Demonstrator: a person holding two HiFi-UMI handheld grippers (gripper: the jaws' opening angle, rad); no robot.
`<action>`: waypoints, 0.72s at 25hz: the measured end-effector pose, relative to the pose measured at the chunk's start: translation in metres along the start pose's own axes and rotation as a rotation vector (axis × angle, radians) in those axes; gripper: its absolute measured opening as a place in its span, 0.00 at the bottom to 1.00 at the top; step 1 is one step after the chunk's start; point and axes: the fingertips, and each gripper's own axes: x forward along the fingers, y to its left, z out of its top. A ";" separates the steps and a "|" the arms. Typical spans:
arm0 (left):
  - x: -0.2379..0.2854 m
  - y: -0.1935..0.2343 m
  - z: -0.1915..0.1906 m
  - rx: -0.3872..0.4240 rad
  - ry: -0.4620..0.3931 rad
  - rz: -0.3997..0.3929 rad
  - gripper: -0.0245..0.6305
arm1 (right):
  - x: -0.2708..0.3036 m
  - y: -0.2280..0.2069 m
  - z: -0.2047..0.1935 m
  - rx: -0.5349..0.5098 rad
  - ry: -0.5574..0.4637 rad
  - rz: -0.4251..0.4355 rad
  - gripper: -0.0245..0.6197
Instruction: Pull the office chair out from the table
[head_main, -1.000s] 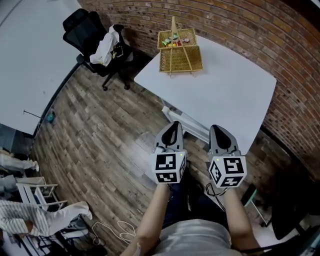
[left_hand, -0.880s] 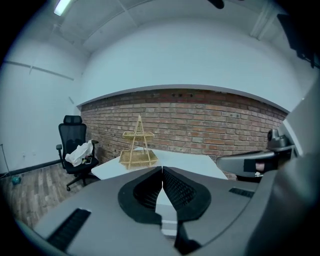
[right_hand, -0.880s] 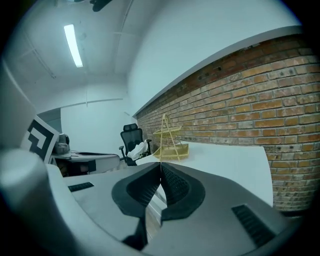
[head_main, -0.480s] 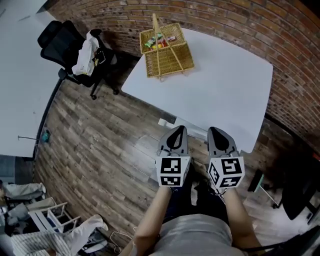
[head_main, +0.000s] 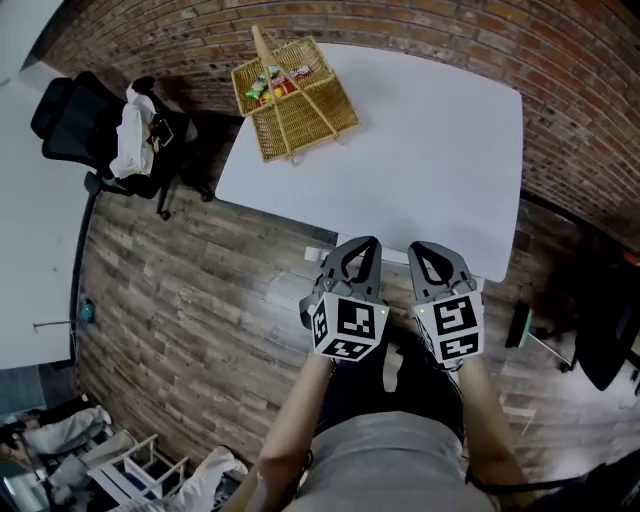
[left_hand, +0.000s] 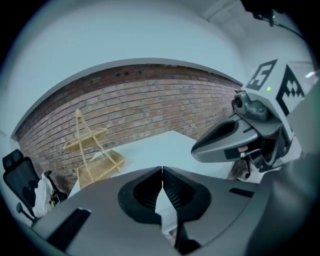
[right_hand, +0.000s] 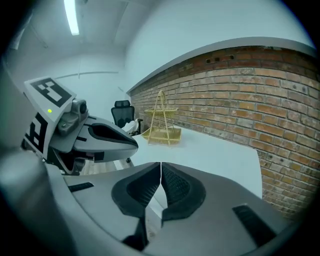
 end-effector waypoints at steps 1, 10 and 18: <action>0.002 -0.003 0.000 0.035 0.018 -0.036 0.06 | 0.000 -0.001 -0.001 0.000 0.009 -0.005 0.06; 0.010 -0.028 -0.009 0.281 0.098 -0.230 0.06 | -0.004 0.003 -0.026 -0.221 0.164 0.035 0.14; 0.011 -0.042 -0.031 0.496 0.261 -0.339 0.23 | -0.017 0.007 -0.063 -0.529 0.397 0.124 0.26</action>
